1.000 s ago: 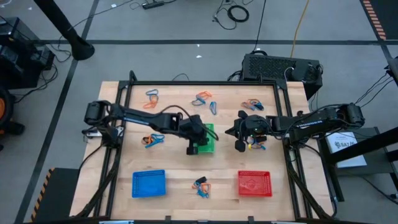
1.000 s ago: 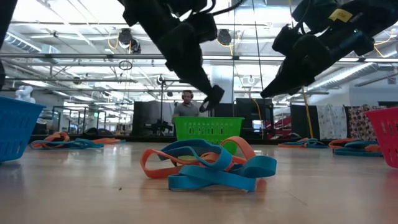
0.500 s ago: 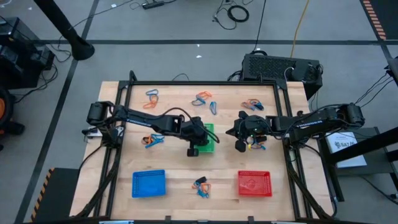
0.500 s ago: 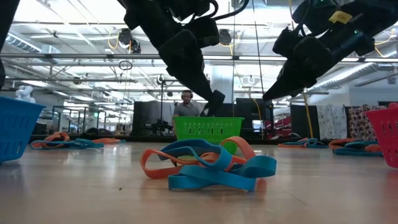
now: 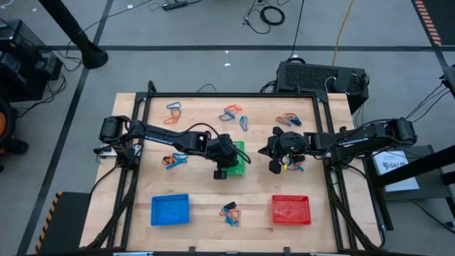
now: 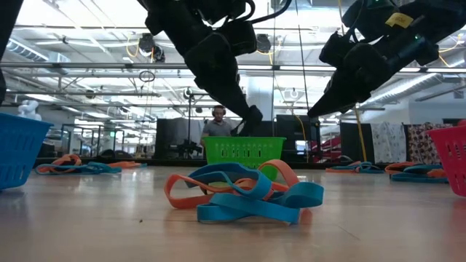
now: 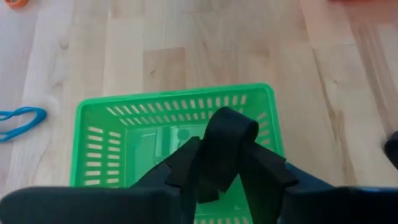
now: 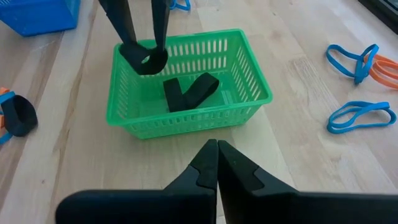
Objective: Sort rubber bands into baskets
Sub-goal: Put the black rubber band from the top left into the green bin, then put the black rubber band into the green bin
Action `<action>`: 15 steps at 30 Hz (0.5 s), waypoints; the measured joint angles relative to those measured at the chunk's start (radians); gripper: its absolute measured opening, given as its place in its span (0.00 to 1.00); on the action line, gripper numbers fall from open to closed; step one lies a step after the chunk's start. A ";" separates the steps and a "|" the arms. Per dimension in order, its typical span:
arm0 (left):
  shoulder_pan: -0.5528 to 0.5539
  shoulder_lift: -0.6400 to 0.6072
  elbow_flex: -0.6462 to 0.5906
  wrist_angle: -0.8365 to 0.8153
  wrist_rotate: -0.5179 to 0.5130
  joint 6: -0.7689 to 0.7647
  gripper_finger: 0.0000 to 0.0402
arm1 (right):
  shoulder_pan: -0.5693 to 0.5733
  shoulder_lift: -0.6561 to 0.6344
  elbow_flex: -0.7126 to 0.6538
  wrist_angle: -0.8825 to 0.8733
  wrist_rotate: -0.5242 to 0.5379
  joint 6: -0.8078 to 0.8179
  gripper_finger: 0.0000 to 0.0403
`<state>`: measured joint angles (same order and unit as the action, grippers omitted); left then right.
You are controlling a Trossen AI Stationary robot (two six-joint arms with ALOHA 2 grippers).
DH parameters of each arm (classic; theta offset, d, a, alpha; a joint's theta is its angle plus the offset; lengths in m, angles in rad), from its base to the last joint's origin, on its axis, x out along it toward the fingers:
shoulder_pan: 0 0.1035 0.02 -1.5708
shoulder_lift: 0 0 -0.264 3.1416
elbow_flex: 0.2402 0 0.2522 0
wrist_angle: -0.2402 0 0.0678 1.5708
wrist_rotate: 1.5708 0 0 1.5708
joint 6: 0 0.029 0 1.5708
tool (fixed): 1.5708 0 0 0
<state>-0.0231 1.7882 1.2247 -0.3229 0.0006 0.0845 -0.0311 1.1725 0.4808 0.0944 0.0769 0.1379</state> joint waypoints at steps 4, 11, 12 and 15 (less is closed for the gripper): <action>0.000 0.000 0.007 -0.005 -0.004 0.000 0.31 | 0.000 0.000 0.000 0.000 0.000 0.000 0.00; -0.002 -0.001 0.098 -0.084 0.007 -0.007 0.31 | 0.000 0.000 0.000 0.000 0.000 0.000 0.00; -0.003 -0.001 0.120 -0.108 0.027 -0.025 0.31 | 0.000 0.000 0.000 0.000 0.000 0.000 0.00; -0.021 -0.002 0.167 -0.147 0.132 -0.081 0.31 | 0.000 0.000 0.000 0.000 0.000 0.000 0.00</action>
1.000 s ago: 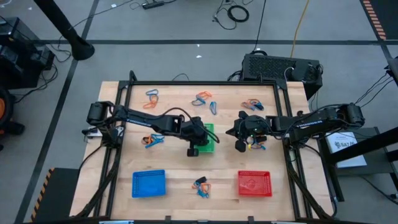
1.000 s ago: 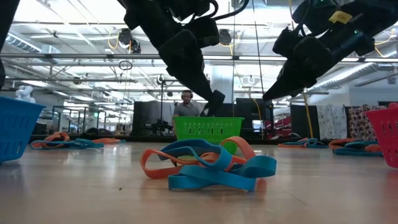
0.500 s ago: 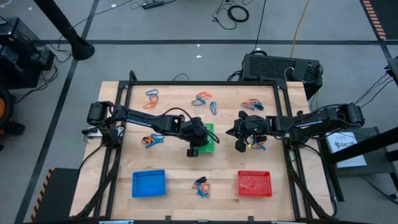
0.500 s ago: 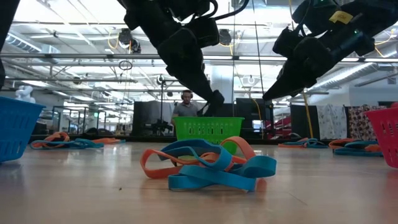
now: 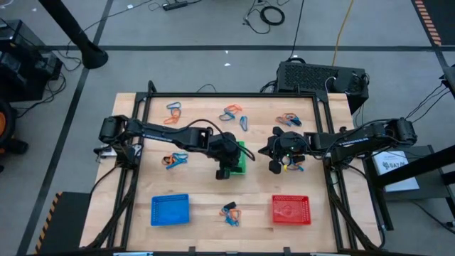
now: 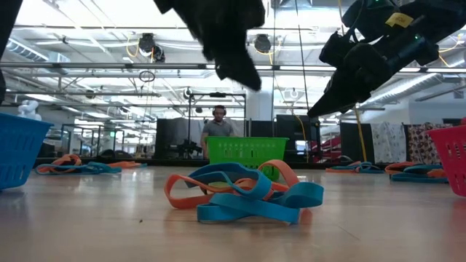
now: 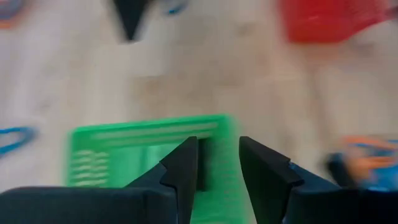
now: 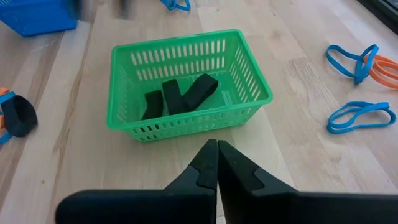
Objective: Sort rubber bands into baskets
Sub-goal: Put the black rubber band into the green bin
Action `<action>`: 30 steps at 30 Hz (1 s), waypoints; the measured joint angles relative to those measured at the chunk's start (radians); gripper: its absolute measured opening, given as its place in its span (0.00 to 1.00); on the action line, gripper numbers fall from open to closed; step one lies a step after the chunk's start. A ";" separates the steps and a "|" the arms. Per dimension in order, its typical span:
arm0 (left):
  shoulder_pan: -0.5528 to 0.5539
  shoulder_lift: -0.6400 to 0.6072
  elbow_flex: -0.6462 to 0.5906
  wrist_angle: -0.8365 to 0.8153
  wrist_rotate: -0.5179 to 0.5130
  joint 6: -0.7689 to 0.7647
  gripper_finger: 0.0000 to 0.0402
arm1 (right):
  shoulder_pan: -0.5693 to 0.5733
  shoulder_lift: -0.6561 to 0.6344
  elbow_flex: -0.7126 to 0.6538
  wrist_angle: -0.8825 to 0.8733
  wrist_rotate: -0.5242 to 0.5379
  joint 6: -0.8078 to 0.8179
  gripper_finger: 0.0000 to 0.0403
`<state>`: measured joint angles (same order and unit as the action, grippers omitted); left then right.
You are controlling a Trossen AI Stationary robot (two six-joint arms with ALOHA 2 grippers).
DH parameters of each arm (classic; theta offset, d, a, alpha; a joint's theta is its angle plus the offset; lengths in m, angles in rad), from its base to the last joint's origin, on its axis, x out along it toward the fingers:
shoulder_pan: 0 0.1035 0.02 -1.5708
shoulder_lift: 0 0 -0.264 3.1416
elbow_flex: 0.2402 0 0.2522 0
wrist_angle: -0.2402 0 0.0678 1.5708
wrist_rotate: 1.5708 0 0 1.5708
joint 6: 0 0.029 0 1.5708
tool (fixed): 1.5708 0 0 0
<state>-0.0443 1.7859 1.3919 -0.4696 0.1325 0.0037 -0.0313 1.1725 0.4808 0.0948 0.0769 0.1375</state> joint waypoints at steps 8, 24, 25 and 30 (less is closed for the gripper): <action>-0.155 0.000 0.058 -0.004 0.082 -0.026 0.31 | 0.000 0.000 0.000 0.001 0.000 0.000 0.00; -0.399 0.000 0.063 -0.004 -0.182 -0.243 0.31 | 0.000 0.000 0.000 0.007 0.000 0.062 0.00; -0.408 0.000 0.063 -0.004 -0.203 -0.256 0.31 | 0.000 0.000 0.000 0.007 0.000 0.063 0.00; -0.430 0.012 0.063 -0.001 -0.296 -0.303 0.31 | 0.000 0.000 0.000 0.007 0.000 0.064 0.00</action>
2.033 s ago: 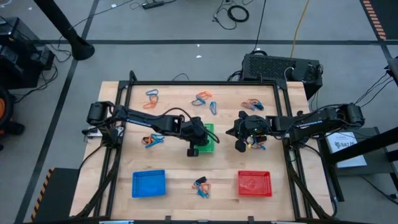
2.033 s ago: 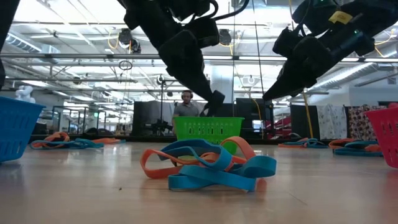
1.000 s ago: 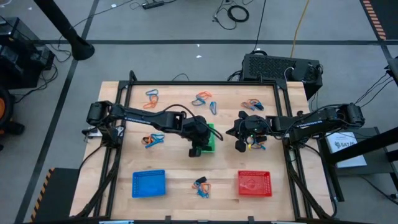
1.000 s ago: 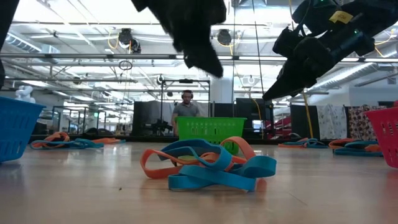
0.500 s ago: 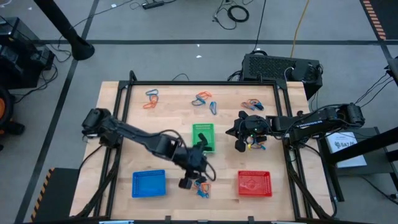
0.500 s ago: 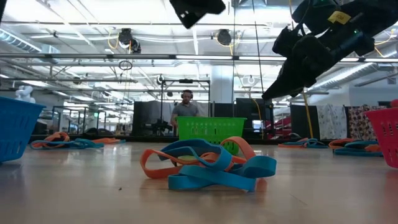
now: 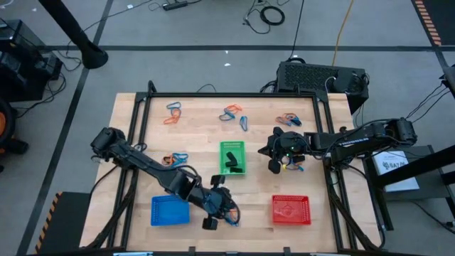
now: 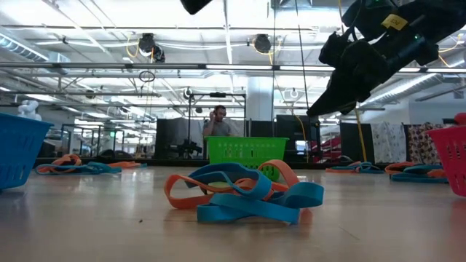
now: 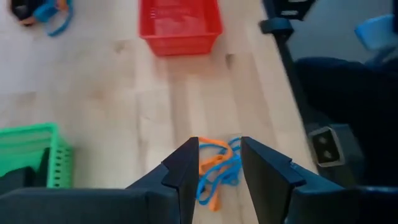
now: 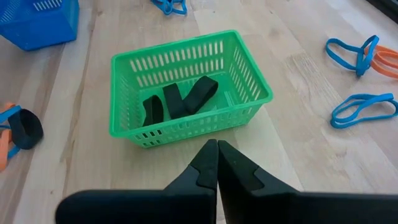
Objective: Sort rubber bands into baskets
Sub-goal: Put the black rubber band into the green bin
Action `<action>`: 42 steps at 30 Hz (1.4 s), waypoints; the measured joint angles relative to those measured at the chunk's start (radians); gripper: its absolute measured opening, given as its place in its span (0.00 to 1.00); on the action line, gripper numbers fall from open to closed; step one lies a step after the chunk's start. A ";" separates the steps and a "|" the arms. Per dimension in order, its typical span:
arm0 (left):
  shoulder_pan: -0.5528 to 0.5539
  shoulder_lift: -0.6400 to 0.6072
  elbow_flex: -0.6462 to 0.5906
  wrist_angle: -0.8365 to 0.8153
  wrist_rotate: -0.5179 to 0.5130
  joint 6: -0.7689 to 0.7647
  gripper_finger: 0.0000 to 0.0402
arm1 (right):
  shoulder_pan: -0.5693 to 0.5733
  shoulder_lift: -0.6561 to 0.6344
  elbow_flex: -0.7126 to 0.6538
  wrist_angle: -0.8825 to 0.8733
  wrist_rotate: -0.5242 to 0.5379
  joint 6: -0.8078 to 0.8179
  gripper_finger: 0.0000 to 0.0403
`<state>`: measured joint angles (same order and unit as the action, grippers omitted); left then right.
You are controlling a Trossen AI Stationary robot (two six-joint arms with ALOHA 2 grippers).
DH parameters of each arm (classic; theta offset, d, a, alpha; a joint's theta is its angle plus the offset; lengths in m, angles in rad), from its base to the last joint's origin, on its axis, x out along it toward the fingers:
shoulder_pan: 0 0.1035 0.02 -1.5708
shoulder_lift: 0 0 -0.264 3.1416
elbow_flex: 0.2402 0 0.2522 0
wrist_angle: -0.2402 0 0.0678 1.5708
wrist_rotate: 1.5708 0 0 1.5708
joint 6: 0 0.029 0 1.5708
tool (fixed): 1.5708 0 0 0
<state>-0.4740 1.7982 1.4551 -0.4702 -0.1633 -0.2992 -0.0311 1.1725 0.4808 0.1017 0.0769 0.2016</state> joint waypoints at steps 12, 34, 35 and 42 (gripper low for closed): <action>0.052 0.213 -0.001 -0.004 0.009 -0.036 0.31 | -0.007 0.000 0.000 0.175 0.003 -0.083 0.00; 0.077 0.304 -0.001 0.027 0.127 -0.057 0.31 | -0.006 0.000 0.000 0.037 -0.001 -0.005 0.00; 0.080 0.304 -0.001 0.029 0.130 -0.050 0.31 | -0.006 0.000 0.000 0.033 -0.001 -0.004 0.00; 0.087 0.301 0.012 0.065 0.120 0.022 0.12 | -0.006 0.000 0.000 -0.079 0.000 -0.013 0.00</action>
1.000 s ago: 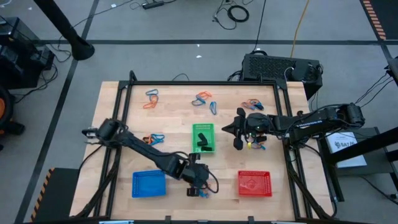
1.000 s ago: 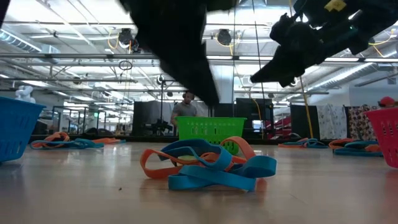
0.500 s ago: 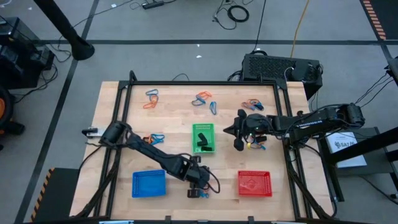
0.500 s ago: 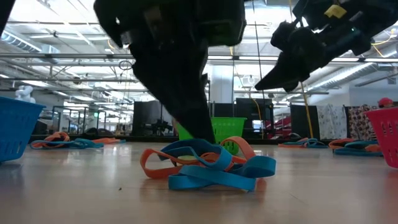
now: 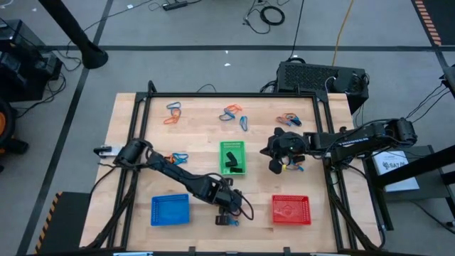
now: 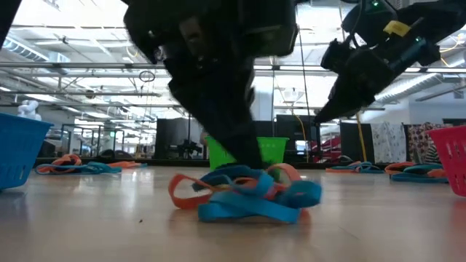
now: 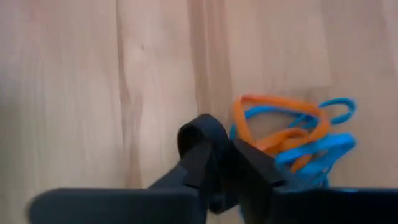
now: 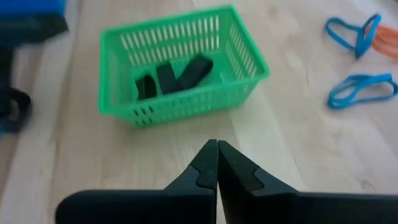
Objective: Sort rubber bands into baskets
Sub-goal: Put the black rubber band into the green bin
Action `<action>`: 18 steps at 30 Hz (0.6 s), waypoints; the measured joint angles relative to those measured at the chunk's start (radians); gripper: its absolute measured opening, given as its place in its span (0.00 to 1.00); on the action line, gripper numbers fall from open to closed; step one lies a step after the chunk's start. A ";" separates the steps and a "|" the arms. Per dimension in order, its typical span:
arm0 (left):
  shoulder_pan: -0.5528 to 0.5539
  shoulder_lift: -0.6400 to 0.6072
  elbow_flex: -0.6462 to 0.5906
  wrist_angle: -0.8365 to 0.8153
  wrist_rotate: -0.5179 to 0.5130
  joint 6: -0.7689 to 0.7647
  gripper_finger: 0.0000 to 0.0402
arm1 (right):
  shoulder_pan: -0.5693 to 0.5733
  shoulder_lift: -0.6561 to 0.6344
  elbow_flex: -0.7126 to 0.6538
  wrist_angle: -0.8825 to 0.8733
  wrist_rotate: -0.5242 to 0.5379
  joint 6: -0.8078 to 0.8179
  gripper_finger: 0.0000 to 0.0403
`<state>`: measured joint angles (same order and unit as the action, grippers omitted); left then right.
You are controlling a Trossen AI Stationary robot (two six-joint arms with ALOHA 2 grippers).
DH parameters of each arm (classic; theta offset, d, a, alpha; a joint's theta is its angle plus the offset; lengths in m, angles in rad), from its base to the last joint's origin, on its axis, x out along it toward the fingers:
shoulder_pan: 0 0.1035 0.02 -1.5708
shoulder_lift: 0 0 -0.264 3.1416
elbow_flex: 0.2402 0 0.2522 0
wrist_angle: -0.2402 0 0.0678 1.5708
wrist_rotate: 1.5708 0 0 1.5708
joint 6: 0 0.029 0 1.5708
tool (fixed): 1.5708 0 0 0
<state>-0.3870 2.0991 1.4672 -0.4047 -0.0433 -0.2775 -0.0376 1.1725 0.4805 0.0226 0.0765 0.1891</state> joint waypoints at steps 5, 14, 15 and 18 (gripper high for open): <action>0.002 0.000 0.024 0.002 -0.010 0.057 0.02 | 0.000 0.000 0.000 -0.022 0.000 0.005 0.00; 0.030 -0.064 0.038 -0.065 -0.089 0.137 0.01 | 0.000 0.000 0.000 -0.180 0.000 0.072 0.00; 0.035 -0.082 0.038 -0.093 -0.116 0.138 0.01 | 0.000 0.000 0.000 -0.201 0.000 0.077 0.00; 0.060 -0.151 0.038 -0.142 -0.171 0.171 0.01 | 0.000 0.000 0.000 -0.247 0.000 0.088 0.00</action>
<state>-0.3272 1.9477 1.5051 -0.5472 -0.2145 -0.1068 -0.0372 1.1725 0.4805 -0.2241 0.0765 0.2768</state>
